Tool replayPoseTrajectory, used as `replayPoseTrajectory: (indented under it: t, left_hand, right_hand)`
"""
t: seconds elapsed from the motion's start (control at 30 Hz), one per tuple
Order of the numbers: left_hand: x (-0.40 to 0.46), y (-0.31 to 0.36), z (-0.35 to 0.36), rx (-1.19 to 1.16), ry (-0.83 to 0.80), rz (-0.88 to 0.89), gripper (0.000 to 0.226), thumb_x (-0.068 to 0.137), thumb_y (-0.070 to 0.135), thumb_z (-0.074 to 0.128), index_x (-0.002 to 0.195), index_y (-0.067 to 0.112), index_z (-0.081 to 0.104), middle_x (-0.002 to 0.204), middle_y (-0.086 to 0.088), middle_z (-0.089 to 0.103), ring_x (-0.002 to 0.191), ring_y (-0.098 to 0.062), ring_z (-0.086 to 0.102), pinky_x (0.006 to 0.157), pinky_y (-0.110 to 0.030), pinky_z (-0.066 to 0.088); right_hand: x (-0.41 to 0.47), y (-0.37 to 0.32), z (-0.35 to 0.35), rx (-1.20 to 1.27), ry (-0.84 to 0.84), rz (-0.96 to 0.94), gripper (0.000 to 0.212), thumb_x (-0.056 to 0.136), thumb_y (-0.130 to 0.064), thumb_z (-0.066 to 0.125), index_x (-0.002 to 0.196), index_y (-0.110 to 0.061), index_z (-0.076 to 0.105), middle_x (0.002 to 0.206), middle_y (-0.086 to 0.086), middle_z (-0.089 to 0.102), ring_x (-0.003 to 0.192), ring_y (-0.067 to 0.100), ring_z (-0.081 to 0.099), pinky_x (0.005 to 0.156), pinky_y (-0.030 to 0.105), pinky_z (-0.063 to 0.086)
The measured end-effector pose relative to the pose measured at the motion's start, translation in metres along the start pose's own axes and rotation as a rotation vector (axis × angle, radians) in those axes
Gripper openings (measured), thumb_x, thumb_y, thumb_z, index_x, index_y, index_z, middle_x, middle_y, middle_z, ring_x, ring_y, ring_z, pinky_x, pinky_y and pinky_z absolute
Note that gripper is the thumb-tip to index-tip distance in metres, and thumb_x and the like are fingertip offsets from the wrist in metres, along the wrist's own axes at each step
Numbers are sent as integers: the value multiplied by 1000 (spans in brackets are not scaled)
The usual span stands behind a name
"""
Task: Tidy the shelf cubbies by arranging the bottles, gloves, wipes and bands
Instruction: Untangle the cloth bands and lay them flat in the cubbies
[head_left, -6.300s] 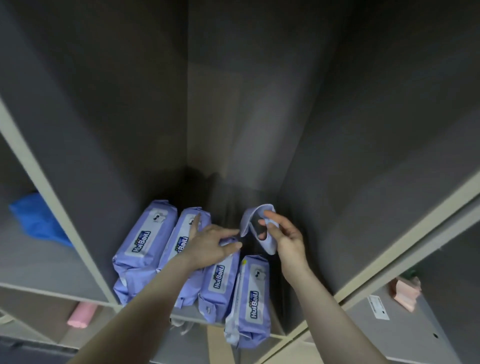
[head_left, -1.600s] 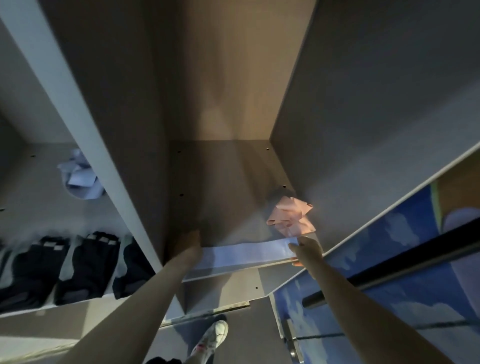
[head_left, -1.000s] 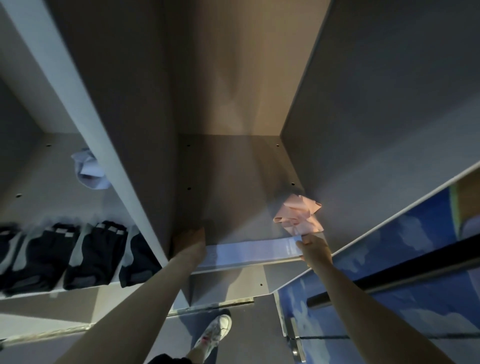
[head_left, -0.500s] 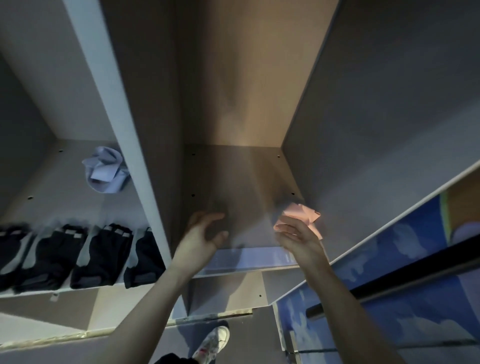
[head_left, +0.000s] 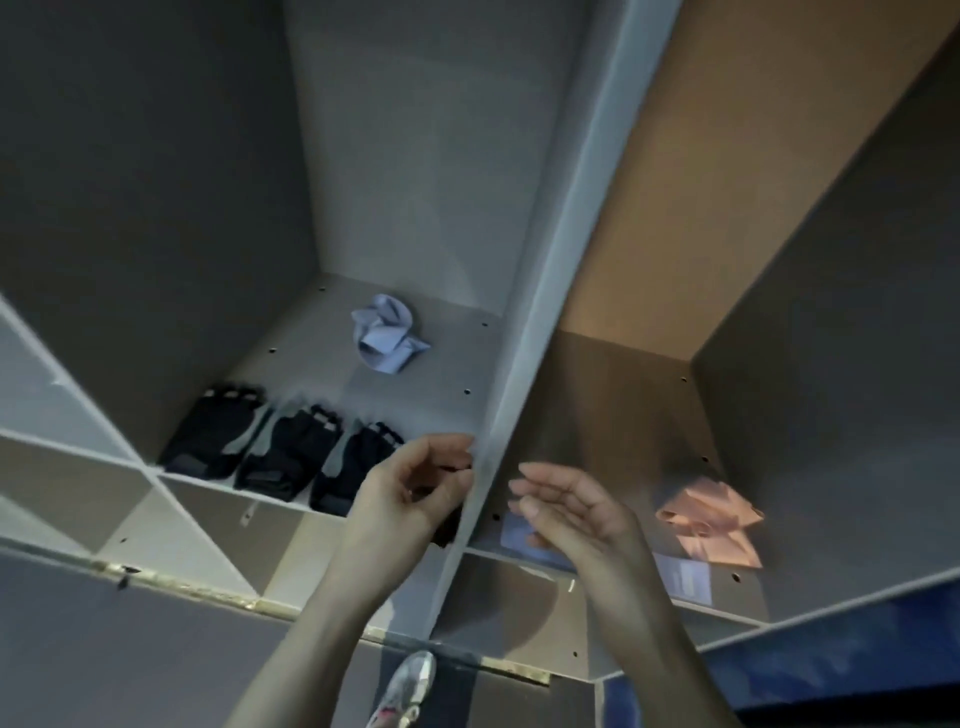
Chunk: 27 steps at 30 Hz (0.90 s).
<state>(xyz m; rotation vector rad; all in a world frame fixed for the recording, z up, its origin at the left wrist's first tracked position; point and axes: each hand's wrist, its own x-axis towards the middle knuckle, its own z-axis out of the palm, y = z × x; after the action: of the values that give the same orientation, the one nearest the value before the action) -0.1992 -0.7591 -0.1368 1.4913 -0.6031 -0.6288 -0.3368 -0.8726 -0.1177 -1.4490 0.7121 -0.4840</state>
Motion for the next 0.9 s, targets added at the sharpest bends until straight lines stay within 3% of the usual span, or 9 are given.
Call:
replayPoseTrajectory:
  t: [0.17, 0.37, 0.47, 0.6, 0.67, 0.77, 0.9]
  left_hand:
    - [8, -4, -43, -30, 154, -49, 23, 85, 6, 67, 103, 21, 68, 98, -2, 70, 83, -12, 64, 69, -24, 52]
    - [30, -9, -108, -14, 220, -69, 24, 81, 17, 74, 99, 31, 68, 99, -1, 70, 86, -11, 65, 80, -37, 53]
    - [51, -9, -154, 72, 221, -68, 28, 74, 29, 73, 101, 32, 68, 101, -3, 69, 89, -20, 66, 81, -41, 53]
    - [82, -13, -211, 229, 165, -33, 28, 80, 20, 73, 103, 34, 62, 109, 2, 62, 77, 3, 61, 71, -18, 49]
    - [96, -11, -231, 268, 151, -26, 31, 83, 19, 70, 105, 37, 58, 114, 3, 57, 79, 3, 60, 67, -17, 50]
    - [117, -14, -249, 282, 104, -70, 38, 85, 20, 67, 119, 33, 56, 125, 0, 50, 98, -12, 60, 88, -32, 52]
    - [139, -25, -266, 163, 51, -194, 53, 86, 26, 67, 135, 30, 48, 138, -1, 46, 118, -17, 54, 102, -32, 44]
  right_hand:
    - [6, -3, 40, -52, -75, 28, 22, 85, -7, 67, 102, -20, 69, 97, -2, 73, 93, 10, 67, 79, 23, 51]
    - [38, -3, 99, -103, -108, 55, 24, 84, -4, 67, 102, -20, 68, 99, 1, 72, 90, 10, 66, 69, 20, 52]
    - [64, -2, 144, -146, -132, 36, 26, 85, -6, 67, 103, -24, 67, 104, 1, 71, 91, 8, 65, 74, 22, 52]
    - [98, 4, 204, -206, -141, 5, 29, 87, -14, 67, 108, -34, 66, 113, -9, 66, 108, 10, 61, 92, 27, 49]
    - [118, 9, 227, -278, -135, -14, 30, 88, -18, 66, 106, -41, 63, 119, -14, 61, 113, 5, 56, 94, 24, 45]
    - [149, 18, 250, -413, -158, 0, 34, 89, -22, 63, 105, -51, 55, 132, -9, 48, 121, 8, 48, 99, 27, 41]
    - [192, 32, 259, -770, -247, 76, 55, 92, -31, 60, 141, -37, 37, 153, 1, 16, 144, 22, 15, 110, 32, 26]
